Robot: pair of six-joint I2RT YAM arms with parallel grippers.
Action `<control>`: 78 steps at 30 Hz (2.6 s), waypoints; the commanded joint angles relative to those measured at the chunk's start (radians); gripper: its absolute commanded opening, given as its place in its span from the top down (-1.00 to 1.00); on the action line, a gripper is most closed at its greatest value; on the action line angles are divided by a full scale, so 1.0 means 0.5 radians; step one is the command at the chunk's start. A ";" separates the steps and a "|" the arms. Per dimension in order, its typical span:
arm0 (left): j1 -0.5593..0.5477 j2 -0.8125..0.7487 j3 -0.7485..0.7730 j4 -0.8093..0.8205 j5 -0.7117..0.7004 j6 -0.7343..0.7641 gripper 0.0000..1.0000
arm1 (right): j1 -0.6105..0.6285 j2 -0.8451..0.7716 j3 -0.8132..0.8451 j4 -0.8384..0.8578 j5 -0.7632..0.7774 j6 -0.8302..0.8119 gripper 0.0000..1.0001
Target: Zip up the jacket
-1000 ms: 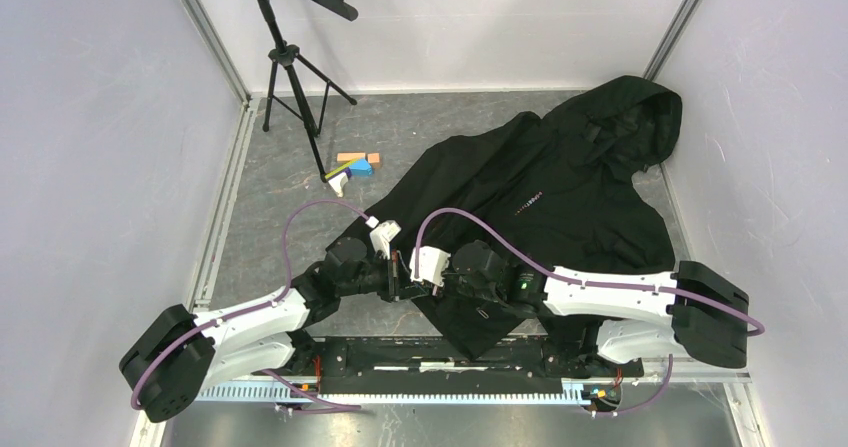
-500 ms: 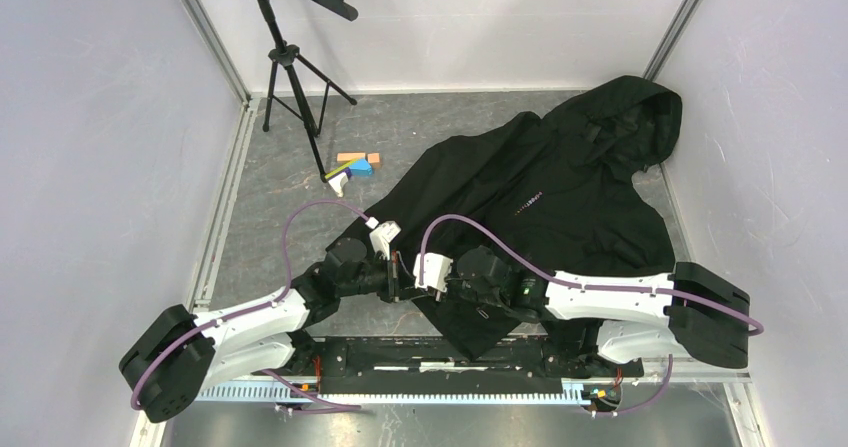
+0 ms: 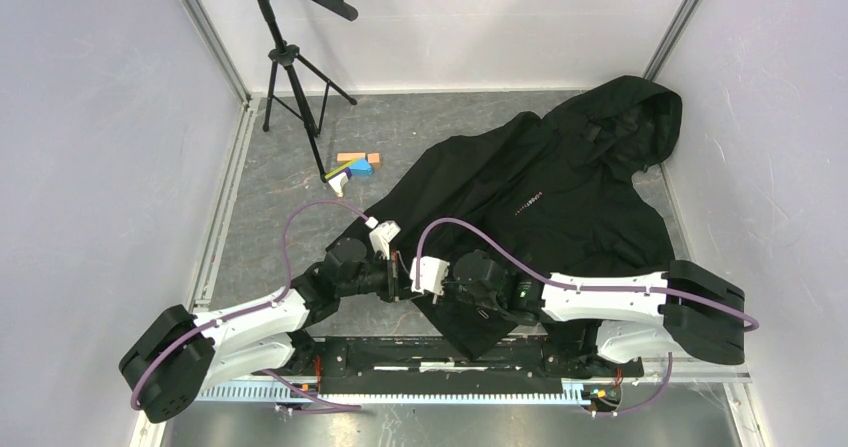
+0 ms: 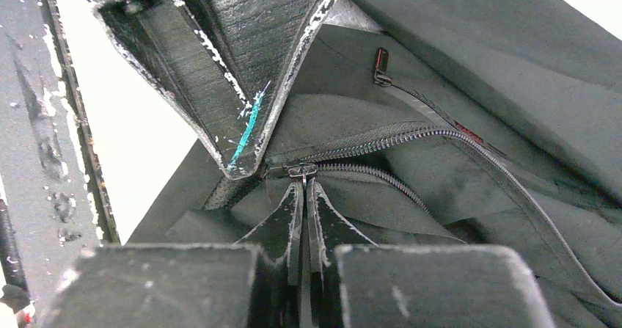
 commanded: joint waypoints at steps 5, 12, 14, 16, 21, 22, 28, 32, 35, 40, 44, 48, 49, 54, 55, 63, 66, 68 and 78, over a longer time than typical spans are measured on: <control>-0.007 0.009 0.019 -0.033 -0.006 0.031 0.96 | 0.012 -0.013 0.291 -0.359 0.225 0.085 0.99; -0.010 0.003 0.046 -0.192 -0.090 0.040 0.95 | 0.012 0.054 0.584 -0.887 0.520 0.294 0.99; -0.010 0.002 0.050 -0.226 -0.105 0.044 0.96 | 0.012 0.082 0.659 -1.031 0.604 0.327 0.99; -0.010 -0.011 0.050 -0.237 -0.103 0.045 0.96 | 0.012 0.113 0.714 -1.182 0.706 0.340 0.99; -0.013 -0.048 0.043 -0.274 -0.108 0.053 0.95 | 0.010 0.149 0.760 -1.364 1.012 0.303 0.99; -0.013 -0.056 0.043 -0.297 -0.108 0.056 0.95 | 0.009 0.164 0.796 -1.419 1.033 0.284 0.99; -0.013 -0.171 0.088 -0.595 -0.150 0.122 0.96 | -0.029 0.332 1.060 -1.825 0.900 0.157 0.99; -0.013 -0.297 0.078 -0.705 -0.165 0.126 0.95 | -0.096 0.432 1.205 -1.988 0.620 0.055 0.99; -0.016 -0.335 0.052 -0.670 -0.133 0.114 0.95 | -0.148 0.485 1.244 -1.980 0.393 0.011 0.99; -0.016 -0.343 0.016 -0.669 -0.188 0.074 0.95 | -0.365 0.533 1.232 -2.000 0.679 0.004 0.99; -0.016 -0.379 -0.022 -0.705 -0.350 -0.038 0.96 | -0.548 0.526 1.228 -2.003 0.838 -0.111 0.99; -0.016 -0.344 -0.015 -0.704 -0.379 -0.079 0.95 | -0.739 0.527 1.166 -1.936 1.000 -0.451 0.99; -0.016 -0.333 -0.010 -0.708 -0.370 -0.082 0.96 | -0.791 0.530 1.152 -1.910 1.049 -0.515 0.99; -0.016 -0.408 0.034 -0.862 -0.338 -0.126 0.96 | -1.152 0.668 1.348 -1.859 1.204 -0.637 0.99; -0.016 -0.442 0.052 -0.919 -0.335 -0.128 0.95 | -1.233 0.707 1.386 -1.841 1.222 -0.679 0.99; -0.016 -0.681 0.173 -1.256 -0.382 -0.116 0.95 | -1.740 1.030 1.732 -1.588 1.435 -1.052 0.99; -0.016 -0.658 0.163 -1.269 -0.378 -0.122 0.95 | -1.884 1.161 1.883 -1.470 1.490 -1.159 0.99; -0.016 -0.649 0.141 -1.273 -0.382 -0.131 0.96 | -1.970 1.243 1.928 -1.348 1.566 -1.239 0.99; -0.023 -0.655 0.113 -1.322 -0.393 -0.163 0.95 | -2.379 1.583 2.142 -0.829 1.688 -1.583 0.99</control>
